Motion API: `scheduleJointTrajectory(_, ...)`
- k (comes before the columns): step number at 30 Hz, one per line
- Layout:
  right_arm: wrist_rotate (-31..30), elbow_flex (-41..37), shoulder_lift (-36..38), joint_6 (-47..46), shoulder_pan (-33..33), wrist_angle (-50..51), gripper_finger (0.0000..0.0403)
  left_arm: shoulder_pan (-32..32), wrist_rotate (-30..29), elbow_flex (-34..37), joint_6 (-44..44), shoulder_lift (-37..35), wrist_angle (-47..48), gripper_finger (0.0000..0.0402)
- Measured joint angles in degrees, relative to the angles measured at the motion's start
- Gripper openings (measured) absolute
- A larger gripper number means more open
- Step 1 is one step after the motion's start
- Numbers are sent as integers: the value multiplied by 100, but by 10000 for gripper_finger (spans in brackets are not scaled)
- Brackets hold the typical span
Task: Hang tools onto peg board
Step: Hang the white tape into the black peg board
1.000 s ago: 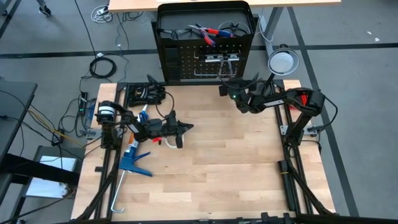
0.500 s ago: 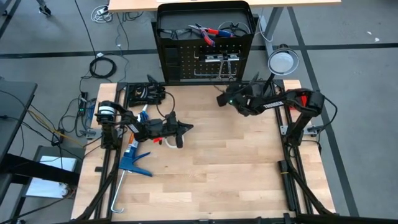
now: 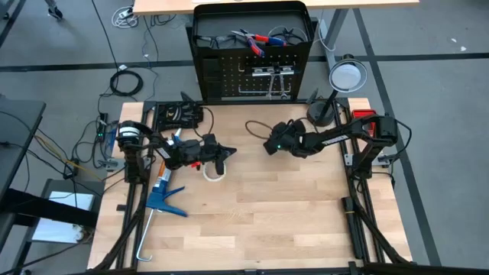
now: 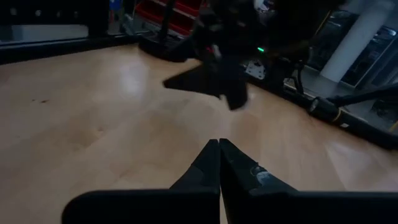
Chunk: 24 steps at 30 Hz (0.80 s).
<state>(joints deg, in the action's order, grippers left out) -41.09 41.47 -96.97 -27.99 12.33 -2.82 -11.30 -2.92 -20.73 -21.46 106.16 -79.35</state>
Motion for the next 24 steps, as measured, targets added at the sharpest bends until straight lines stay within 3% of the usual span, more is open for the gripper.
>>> scheduleJointTrajectory(16, 2, -831, 0, -444, -741, -364, 348, -562, 149, -101, 239, -5, 369, 0)
scheduleJointTrajectory(24, 298, -852, 4, -349, -741, -508, 348, -562, 136, -625, 655, -7, 1284, 0)
